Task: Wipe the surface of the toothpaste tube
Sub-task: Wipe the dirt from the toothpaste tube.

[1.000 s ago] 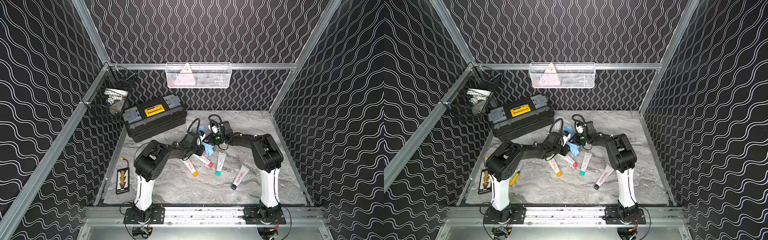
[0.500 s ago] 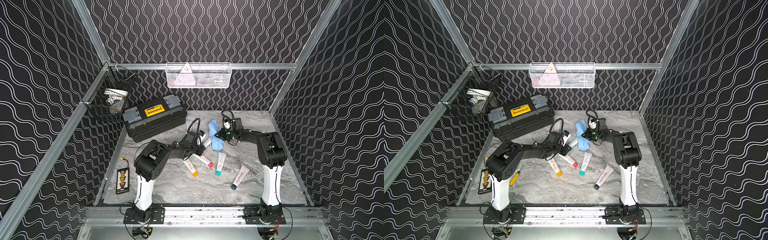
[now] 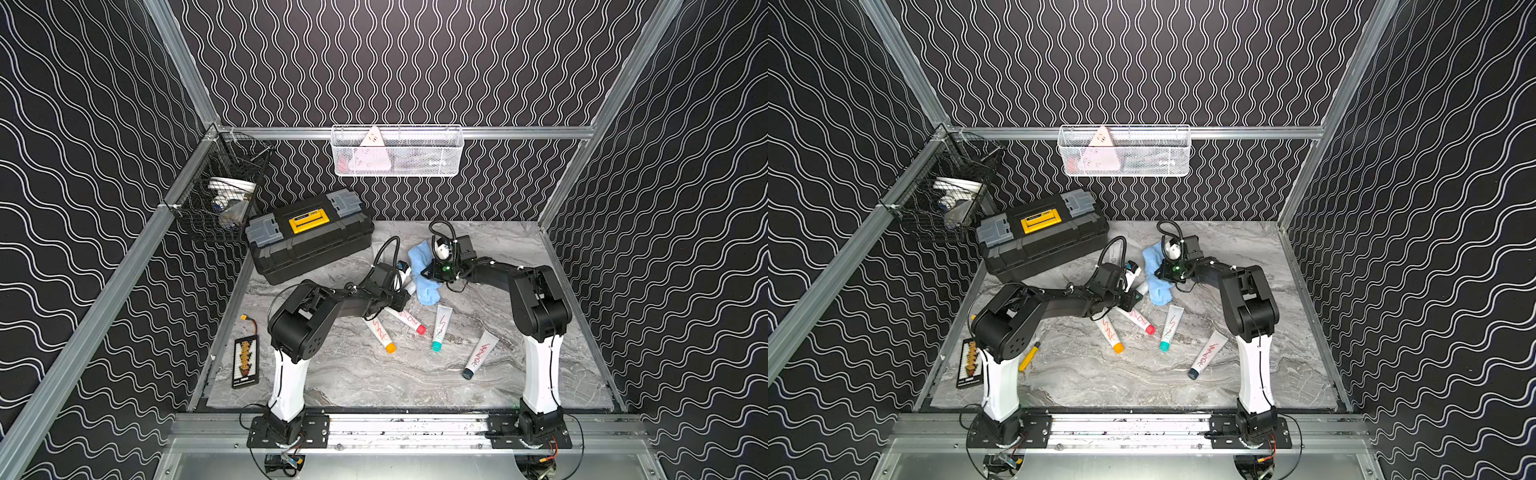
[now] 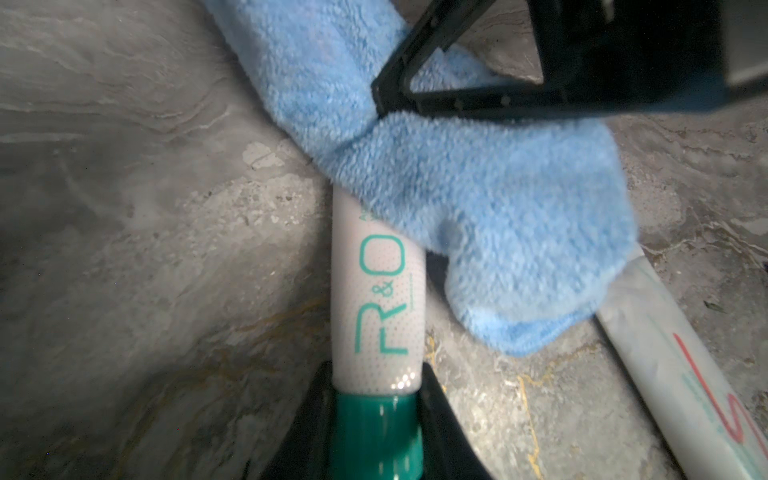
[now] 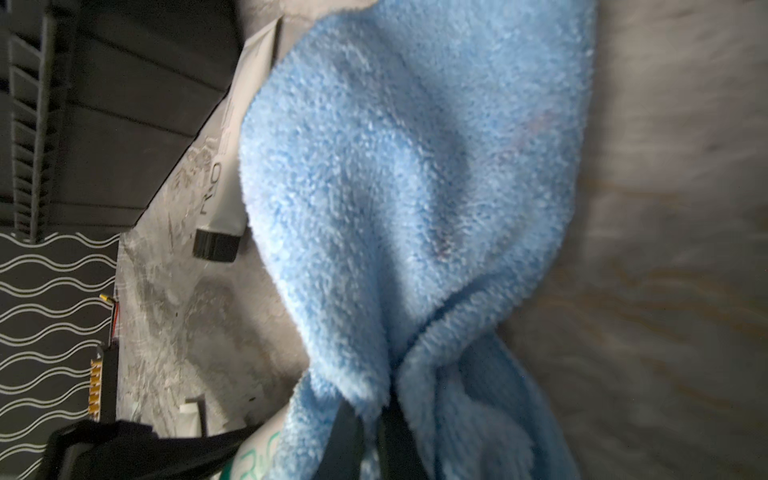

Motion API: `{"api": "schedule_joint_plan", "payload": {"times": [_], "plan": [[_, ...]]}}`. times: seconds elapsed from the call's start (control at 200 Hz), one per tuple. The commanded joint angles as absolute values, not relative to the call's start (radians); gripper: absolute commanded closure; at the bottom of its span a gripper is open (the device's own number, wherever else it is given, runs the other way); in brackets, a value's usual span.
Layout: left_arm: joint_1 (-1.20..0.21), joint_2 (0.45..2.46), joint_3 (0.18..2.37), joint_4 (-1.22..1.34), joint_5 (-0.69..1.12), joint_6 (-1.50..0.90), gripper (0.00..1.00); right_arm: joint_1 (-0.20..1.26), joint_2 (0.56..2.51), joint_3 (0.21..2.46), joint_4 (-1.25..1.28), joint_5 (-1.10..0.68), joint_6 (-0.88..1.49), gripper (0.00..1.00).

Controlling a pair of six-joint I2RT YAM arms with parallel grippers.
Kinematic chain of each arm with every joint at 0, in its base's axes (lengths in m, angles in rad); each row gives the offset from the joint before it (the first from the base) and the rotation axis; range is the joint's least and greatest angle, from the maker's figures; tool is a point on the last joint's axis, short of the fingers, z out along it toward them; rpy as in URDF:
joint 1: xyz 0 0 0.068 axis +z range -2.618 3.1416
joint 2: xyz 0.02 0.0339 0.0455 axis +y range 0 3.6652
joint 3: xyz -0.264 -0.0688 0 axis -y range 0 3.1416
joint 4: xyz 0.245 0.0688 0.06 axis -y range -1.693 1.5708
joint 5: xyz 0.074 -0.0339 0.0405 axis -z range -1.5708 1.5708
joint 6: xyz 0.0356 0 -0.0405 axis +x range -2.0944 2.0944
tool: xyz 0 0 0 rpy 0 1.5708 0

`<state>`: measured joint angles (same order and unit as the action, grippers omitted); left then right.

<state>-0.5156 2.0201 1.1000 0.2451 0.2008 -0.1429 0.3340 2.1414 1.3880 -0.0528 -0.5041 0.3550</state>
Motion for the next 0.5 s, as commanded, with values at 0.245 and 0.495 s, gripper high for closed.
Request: {"api": "schedule_joint_plan", "payload": {"times": [0.245, 0.495], "plan": [[-0.508, 2.036, 1.104, 0.238, 0.186, -0.173, 0.83, 0.447, 2.069, 1.276, -0.074, -0.598, 0.41, 1.0], [-0.508, 2.034, 1.096, 0.245, 0.192, -0.178, 0.83, 0.449, 2.051, 1.26, -0.055, -0.626, 0.422, 1.0]]}}
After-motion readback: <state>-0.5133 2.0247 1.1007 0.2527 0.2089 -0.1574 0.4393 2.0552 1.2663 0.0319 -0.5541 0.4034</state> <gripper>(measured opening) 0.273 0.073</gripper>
